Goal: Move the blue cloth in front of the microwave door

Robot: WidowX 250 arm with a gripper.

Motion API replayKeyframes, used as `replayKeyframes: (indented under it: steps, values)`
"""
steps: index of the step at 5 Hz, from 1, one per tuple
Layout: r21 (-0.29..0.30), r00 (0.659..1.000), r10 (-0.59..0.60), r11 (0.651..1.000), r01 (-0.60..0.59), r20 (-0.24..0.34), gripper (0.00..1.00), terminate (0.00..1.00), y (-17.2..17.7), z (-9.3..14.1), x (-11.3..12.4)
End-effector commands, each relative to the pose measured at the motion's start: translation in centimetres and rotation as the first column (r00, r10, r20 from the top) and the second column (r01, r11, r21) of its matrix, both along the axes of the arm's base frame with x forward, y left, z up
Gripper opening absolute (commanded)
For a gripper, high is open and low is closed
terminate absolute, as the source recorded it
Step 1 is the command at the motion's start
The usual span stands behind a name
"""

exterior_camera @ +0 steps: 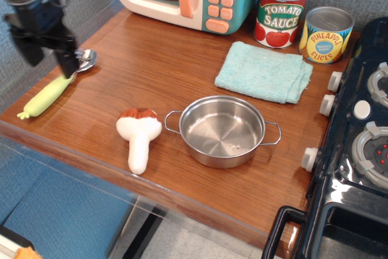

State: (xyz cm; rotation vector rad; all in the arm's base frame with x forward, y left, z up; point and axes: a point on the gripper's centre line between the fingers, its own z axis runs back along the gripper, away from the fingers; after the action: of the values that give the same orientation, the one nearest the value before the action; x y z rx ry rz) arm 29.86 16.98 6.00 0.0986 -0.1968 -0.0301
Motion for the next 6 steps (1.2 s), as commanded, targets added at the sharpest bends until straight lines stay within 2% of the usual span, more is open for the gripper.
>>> replayKeyframes:
  steps: [1, 2, 3, 4, 5, 6]
  values:
    - [0.018, 0.993, -0.103, 0.995, 0.102, 0.065, 1.0, 0.0, -8.3, 2.3, 6.2]
    - [0.046, 0.996, -0.081, 0.996, 0.079, 0.047, 1.0, 0.0, -12.7, 0.9, 10.0]
    - [0.049, 0.993, -0.108, 0.993, 0.105, 0.053, 1.0, 0.0, -16.1, 0.6, 11.9]
    - [0.061, 0.984, -0.159, 0.986, 0.154, 0.083, 1.0, 0.0, -19.9, 1.1, 13.2]
    - [0.073, 0.98, -0.156, 0.986, 0.148, 0.12, 1.0, 0.0, -21.8, 2.2, 13.9]
    - [0.034, 0.983, -0.147, 0.989, 0.144, 0.109, 1.0, 0.0, -22.6, 1.6, 14.6]
